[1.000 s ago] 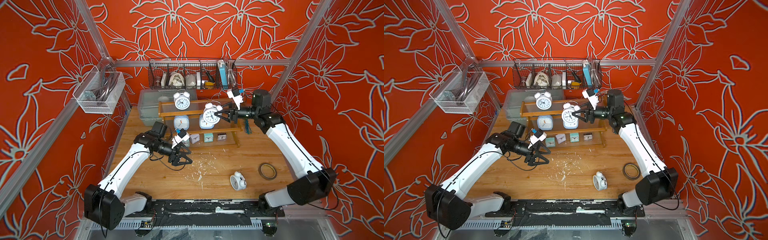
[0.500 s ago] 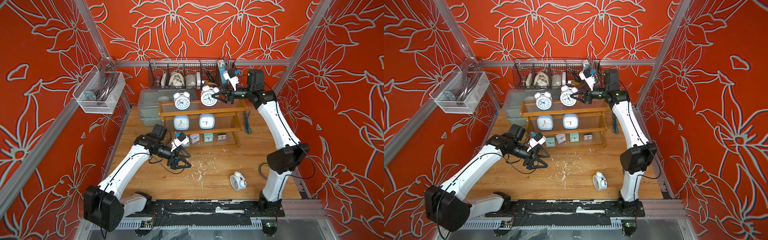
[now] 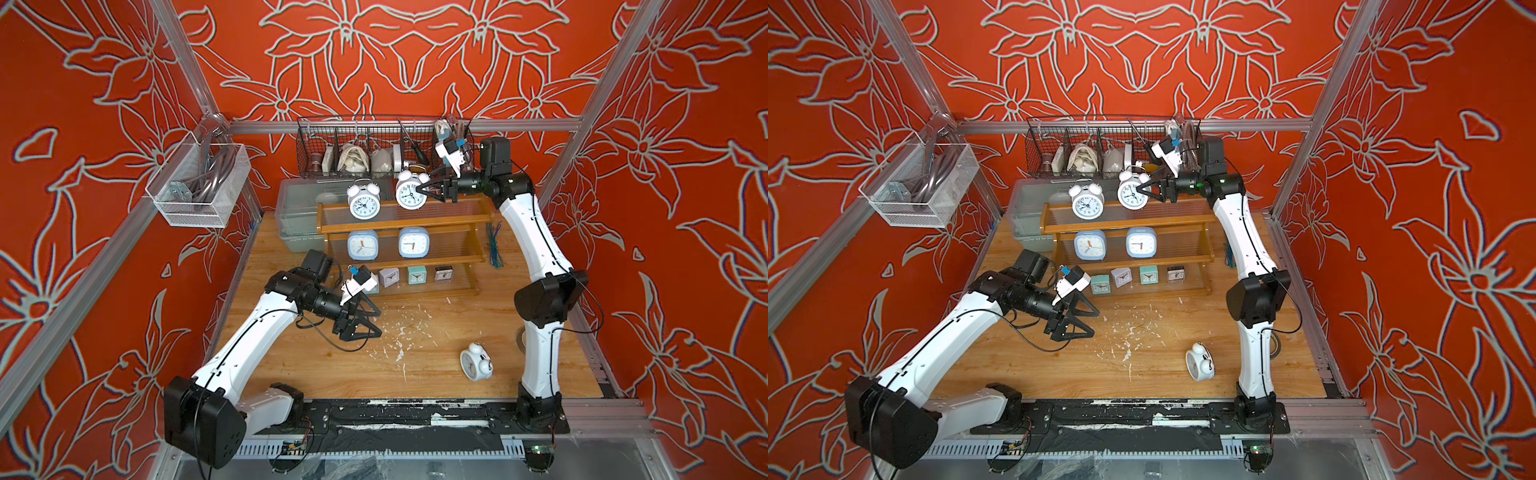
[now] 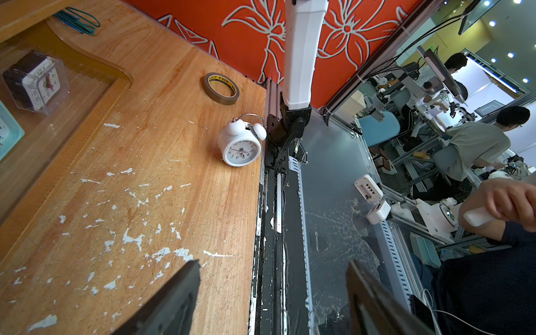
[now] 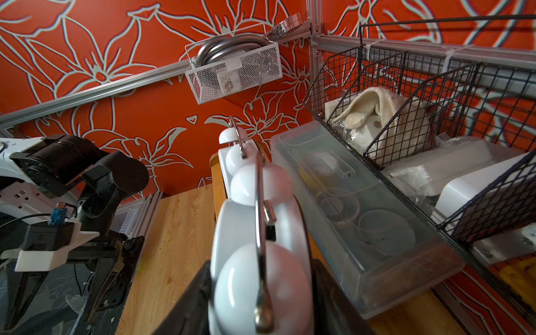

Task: Place the alarm clocks on the shelf by style
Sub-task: Place the alarm on the shelf.

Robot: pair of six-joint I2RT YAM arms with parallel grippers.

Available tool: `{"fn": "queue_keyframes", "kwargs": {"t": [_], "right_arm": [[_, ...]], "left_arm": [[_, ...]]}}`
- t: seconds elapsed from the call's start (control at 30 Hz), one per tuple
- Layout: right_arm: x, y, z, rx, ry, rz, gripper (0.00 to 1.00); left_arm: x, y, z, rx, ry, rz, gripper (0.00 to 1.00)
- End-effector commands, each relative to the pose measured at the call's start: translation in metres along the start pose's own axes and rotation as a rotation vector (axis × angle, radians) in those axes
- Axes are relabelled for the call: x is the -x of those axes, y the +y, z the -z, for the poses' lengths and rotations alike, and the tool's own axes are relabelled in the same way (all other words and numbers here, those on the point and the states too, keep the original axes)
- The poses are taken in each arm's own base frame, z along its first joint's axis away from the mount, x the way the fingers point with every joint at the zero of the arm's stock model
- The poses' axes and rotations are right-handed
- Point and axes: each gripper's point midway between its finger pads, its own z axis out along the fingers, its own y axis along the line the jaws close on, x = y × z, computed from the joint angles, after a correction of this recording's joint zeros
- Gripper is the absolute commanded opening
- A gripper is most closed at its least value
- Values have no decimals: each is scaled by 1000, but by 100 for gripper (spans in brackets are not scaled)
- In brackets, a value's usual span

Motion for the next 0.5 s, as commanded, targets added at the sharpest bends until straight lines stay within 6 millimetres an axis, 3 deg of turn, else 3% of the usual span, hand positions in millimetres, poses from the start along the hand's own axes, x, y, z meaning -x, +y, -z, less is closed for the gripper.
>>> {"fn": "queue_keyframes", "kwargs": {"t": [0.0,0.23,0.47], "right_arm": [[5,7,-6,9,4,56,31],[-8,0,-19,-7,35,59,32],[-9,-3,-23,-13,34,64,34]], "left_arm": [[-3,-7,0,-23,-8,8,79],[-4,-8,1,-21,-8,1,79],[-5,-9,1,-15,-7,-9,79]]}}
